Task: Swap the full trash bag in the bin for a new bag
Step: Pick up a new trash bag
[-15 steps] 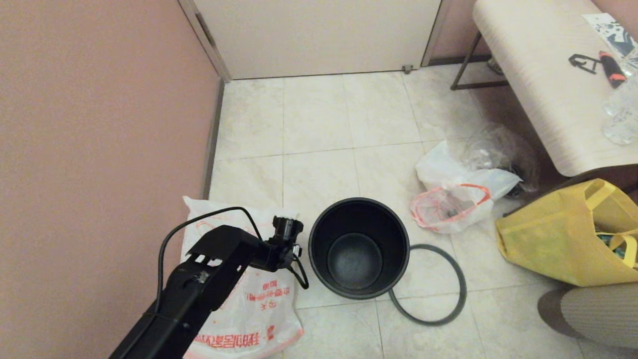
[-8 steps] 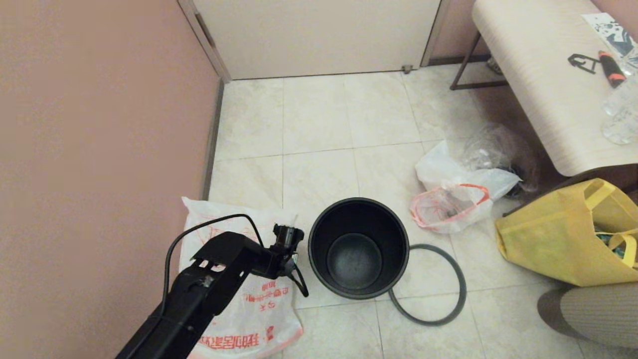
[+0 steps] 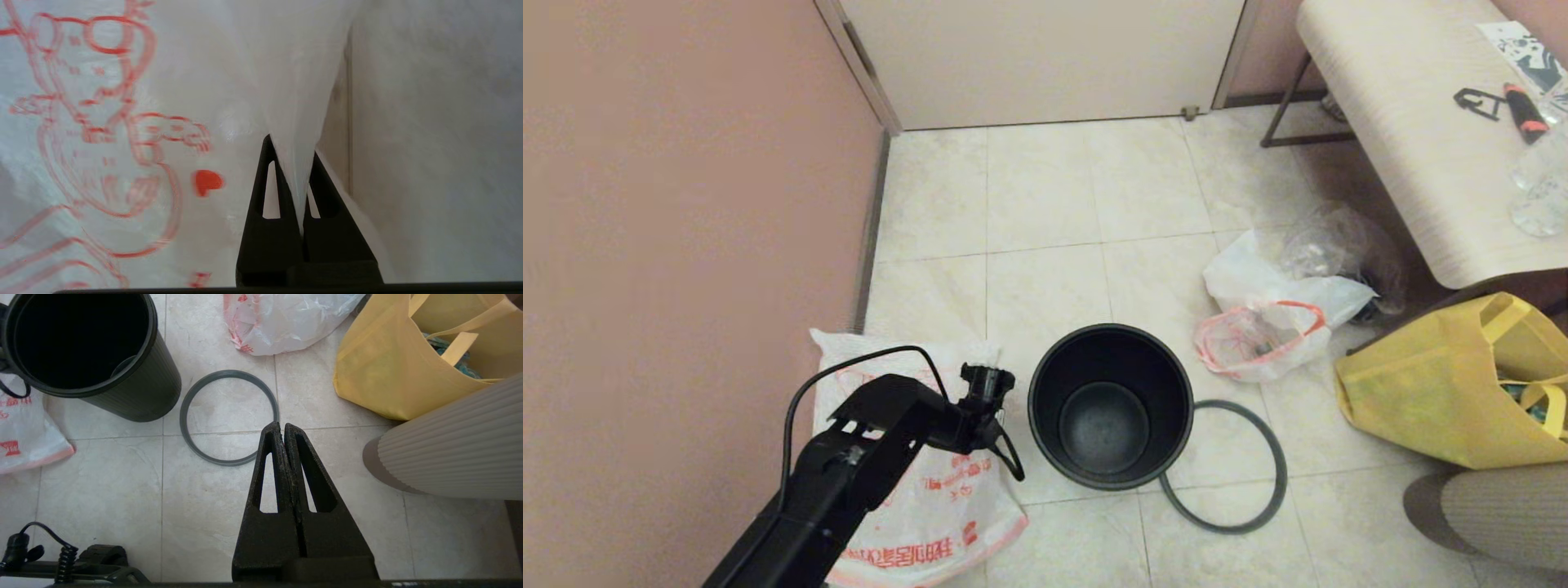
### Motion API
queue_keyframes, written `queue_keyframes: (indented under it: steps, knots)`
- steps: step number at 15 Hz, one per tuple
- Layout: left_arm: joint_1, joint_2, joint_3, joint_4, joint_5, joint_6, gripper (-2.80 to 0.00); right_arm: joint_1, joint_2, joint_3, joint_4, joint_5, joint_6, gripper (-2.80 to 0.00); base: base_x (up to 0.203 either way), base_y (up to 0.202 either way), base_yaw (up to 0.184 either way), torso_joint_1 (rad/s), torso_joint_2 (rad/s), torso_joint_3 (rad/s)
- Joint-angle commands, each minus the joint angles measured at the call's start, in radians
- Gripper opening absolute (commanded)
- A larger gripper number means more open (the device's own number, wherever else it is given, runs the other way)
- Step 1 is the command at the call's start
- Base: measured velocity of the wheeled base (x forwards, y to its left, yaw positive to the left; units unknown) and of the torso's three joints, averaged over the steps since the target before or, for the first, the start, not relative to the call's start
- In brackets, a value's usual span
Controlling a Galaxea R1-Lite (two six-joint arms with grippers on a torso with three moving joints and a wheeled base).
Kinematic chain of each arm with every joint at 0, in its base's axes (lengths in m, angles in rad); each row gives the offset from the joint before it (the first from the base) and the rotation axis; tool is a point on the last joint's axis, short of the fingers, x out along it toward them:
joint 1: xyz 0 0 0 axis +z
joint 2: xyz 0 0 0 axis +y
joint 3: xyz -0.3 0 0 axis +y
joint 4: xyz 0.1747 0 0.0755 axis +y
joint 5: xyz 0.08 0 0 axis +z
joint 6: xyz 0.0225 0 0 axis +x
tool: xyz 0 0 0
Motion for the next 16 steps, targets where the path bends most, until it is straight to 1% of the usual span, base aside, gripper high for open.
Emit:
queue_keyframes:
  steps: [1, 4, 6, 9, 10, 12, 14, 16]
  knots:
    - [-0.002, -0.087, 0.099, -0.003, 0.006, -0.032, -2.80, 0.000, 0.001, 0.000, 0.001, 0.000, -0.001, -2.80, 0.000, 0.000, 0.000, 0.000, 0.00, 0.000]
    - [-0.013, -0.284, 0.348, -0.002, 0.005, -0.098, -2.80, 0.000, 0.001, 0.000, 0.001, 0.000, -0.001, -2.80, 0.000, 0.000, 0.000, 0.000, 0.00, 0.000]
    - [-0.035, -0.442, 0.542, -0.002, 0.008, -0.136, -2.80, 0.000, 0.001, 0.000, 0.001, 0.000, -0.001, -2.80, 0.000, 0.000, 0.000, 0.000, 0.00, 0.000]
    - [-0.071, -0.675, 0.770, 0.017, 0.031, -0.180, -2.80, 0.000, 0.001, 0.000, 0.001, 0.000, -0.001, -2.80, 0.000, 0.000, 0.000, 0.000, 0.00, 0.000]
    - [-0.082, -0.746, 0.823, 0.034, 0.035, -0.192, -2.80, 0.000, 0.001, 0.000, 0.001, 0.000, -0.001, -2.80, 0.000, 0.000, 0.000, 0.000, 0.00, 0.000]
    - [-0.107, -0.898, 0.915, 0.099, 0.040, -0.212, -2.80, 0.000, 0.001, 0.000, 0.001, 0.000, -0.001, -2.80, 0.000, 0.000, 0.000, 0.000, 0.00, 0.000]
    - [-0.140, -1.028, 0.968, 0.204, 0.042, -0.228, -2.80, 0.000, 0.001, 0.000, 0.001, 0.000, -0.001, -2.80, 0.000, 0.000, 0.000, 0.000, 0.00, 0.000]
    - [-0.209, -1.172, 0.994, 0.373, 0.041, -0.269, -2.80, 0.000, 0.001, 0.000, 0.001, 0.000, -0.001, -2.80, 0.000, 0.000, 0.000, 0.000, 0.00, 0.000]
